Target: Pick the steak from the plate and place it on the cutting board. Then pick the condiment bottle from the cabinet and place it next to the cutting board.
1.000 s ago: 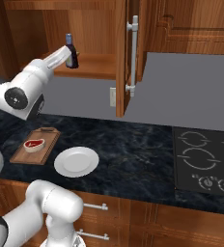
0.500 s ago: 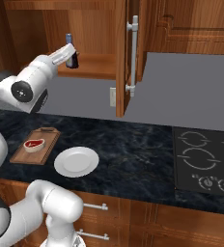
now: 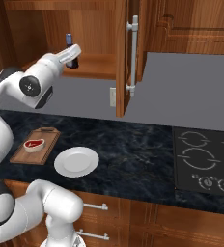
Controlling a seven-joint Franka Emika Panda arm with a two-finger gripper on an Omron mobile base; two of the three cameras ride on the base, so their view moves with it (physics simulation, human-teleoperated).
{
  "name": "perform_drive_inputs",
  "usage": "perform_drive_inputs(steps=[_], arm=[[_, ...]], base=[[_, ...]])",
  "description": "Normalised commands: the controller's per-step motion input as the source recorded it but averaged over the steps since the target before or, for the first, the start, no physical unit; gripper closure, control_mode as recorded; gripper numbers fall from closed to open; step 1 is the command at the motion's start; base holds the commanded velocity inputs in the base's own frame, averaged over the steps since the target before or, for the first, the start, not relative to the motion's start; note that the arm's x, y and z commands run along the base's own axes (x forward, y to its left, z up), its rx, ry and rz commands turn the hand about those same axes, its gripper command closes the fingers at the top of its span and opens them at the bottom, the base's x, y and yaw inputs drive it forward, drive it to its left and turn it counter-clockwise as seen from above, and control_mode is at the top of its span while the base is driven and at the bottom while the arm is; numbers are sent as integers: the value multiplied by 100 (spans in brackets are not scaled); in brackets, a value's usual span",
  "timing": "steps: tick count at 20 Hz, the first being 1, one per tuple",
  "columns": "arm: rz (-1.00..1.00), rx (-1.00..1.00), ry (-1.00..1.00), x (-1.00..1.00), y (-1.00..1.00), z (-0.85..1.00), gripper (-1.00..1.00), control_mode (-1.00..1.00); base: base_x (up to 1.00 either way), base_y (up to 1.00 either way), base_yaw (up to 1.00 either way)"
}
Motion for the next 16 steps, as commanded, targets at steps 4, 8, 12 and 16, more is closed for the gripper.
perform_drive_inputs(steps=[4, 8, 12, 16], arm=[[0, 14, 9, 8, 18, 8, -100, -100], [0, 16, 9, 3, 15, 8, -100, -100], [0, 18, 7, 0, 17, 4, -100, -100], [0, 20, 4, 0, 19, 1, -100, -100]], base=[[0, 0, 0], [0, 0, 0], [0, 0, 0], [0, 0, 0]])
